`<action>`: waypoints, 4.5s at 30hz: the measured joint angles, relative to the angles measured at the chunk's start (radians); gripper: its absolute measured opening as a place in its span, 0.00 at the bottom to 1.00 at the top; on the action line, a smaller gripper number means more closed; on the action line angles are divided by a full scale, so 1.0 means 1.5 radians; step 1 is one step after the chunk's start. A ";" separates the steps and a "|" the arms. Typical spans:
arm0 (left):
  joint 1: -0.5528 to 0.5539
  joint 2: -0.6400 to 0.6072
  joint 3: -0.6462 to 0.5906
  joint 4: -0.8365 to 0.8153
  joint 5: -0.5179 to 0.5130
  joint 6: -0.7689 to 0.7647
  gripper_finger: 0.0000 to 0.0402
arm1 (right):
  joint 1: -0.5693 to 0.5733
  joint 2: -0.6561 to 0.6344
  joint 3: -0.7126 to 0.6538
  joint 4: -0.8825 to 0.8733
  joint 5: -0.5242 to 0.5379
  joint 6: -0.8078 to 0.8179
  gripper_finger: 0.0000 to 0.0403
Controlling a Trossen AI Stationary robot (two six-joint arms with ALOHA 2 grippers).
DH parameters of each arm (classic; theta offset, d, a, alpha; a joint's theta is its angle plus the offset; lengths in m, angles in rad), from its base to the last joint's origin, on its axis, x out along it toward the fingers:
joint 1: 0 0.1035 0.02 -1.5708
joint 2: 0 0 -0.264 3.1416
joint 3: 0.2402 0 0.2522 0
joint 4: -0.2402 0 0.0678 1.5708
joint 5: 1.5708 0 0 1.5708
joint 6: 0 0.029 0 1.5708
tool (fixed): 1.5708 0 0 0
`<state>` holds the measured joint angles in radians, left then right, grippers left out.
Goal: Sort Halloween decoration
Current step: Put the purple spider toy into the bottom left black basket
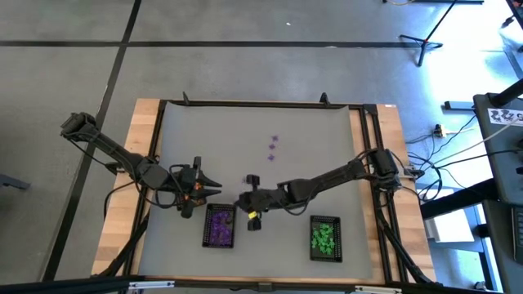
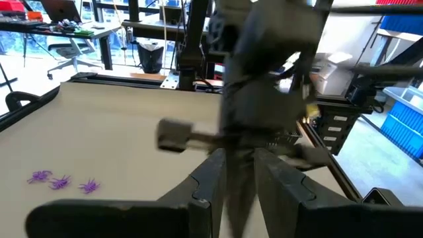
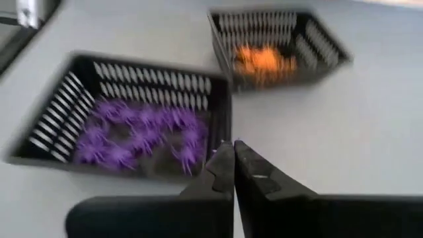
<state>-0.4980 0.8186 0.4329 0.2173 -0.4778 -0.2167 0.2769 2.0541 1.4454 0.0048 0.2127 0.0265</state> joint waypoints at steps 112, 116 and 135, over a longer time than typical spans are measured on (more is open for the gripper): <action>0.000 0.000 0.000 -0.003 0.000 0.000 0.19 | -0.154 0.051 -0.180 0.238 -0.061 0.035 0.63; 0.000 0.000 0.000 -0.003 0.000 0.000 0.19 | -0.160 0.079 -0.178 0.243 -0.065 0.039 0.64; 0.000 0.000 0.000 -0.003 0.000 0.000 0.19 | -0.167 0.065 -0.144 0.161 -0.069 0.009 0.04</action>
<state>-0.4979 0.8185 0.4328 0.2131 -0.4778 -0.2169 0.0259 2.1522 1.2296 0.2467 0.1085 0.0407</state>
